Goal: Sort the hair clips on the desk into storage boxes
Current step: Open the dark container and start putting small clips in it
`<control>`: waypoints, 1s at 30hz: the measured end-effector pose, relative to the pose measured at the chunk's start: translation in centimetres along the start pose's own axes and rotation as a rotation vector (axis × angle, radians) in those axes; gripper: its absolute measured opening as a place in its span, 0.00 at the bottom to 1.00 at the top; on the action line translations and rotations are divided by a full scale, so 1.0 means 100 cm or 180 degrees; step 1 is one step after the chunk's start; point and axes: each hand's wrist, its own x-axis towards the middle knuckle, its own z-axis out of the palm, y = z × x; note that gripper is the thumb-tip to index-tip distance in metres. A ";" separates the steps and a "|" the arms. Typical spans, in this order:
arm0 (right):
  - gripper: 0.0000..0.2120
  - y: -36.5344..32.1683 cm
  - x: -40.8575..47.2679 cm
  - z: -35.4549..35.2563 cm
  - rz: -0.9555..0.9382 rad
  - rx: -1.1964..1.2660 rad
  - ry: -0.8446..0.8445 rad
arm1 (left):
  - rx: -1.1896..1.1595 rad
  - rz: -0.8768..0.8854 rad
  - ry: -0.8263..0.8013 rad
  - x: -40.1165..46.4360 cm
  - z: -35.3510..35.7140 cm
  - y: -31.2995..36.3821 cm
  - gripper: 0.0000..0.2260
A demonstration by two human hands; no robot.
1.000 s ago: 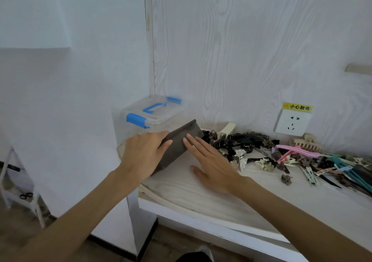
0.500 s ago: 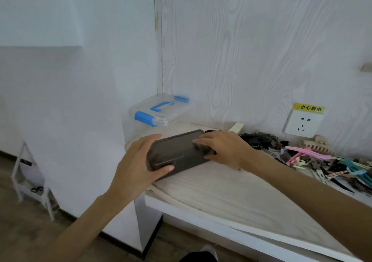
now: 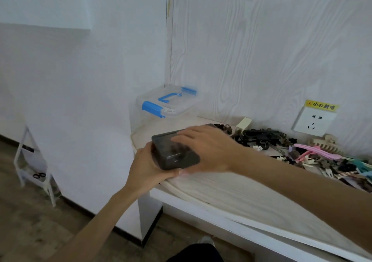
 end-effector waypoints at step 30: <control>0.17 0.145 -0.028 0.029 0.2485 0.1857 -0.0101 | 0.1594 0.1571 -0.0404 0.062 0.043 0.152 0.15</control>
